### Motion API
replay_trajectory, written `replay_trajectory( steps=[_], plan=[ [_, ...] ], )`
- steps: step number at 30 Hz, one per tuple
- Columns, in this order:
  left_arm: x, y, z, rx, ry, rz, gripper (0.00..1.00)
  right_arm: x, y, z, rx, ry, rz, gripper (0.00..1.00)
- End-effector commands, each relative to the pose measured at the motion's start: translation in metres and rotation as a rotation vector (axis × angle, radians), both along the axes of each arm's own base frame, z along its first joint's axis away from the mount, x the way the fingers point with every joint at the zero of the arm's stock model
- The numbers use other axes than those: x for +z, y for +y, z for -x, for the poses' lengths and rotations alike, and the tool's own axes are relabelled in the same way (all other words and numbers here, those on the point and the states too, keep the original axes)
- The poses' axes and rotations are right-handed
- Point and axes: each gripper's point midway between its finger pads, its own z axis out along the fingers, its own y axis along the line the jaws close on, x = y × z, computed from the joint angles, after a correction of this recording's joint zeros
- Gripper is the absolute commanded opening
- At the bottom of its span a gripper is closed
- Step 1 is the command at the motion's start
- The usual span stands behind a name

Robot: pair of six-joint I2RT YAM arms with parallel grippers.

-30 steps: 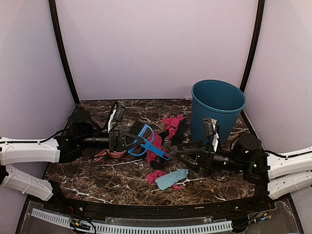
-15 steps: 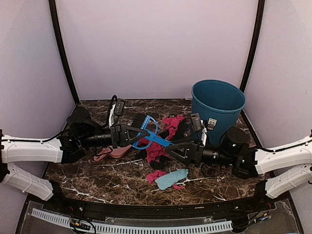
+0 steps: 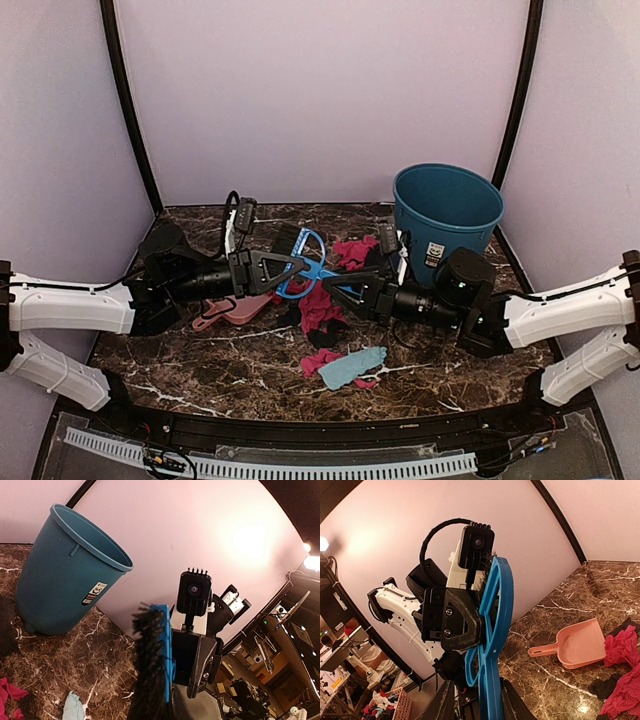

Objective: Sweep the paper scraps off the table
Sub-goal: Pass from the left arm to the right

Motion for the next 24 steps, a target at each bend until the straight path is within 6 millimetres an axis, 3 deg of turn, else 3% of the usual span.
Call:
replay_trajectory(
  steps=[1, 17, 24],
  plan=[
    [0.013, 0.002, 0.0, 0.016, -0.025, 0.044, 0.0, 0.029, -0.001, -0.006, -0.028, -0.061, -0.084, 0.29],
    [0.006, 0.003, 0.0, 0.018, -0.013, 0.035, 0.0, 0.027, 0.001, -0.016, -0.08, -0.064, -0.074, 0.18],
    [-0.001, 0.004, 0.0, 0.022, -0.01, 0.027, 0.0, 0.017, 0.0, -0.019, -0.097, -0.058, -0.044, 0.0]
  ],
)
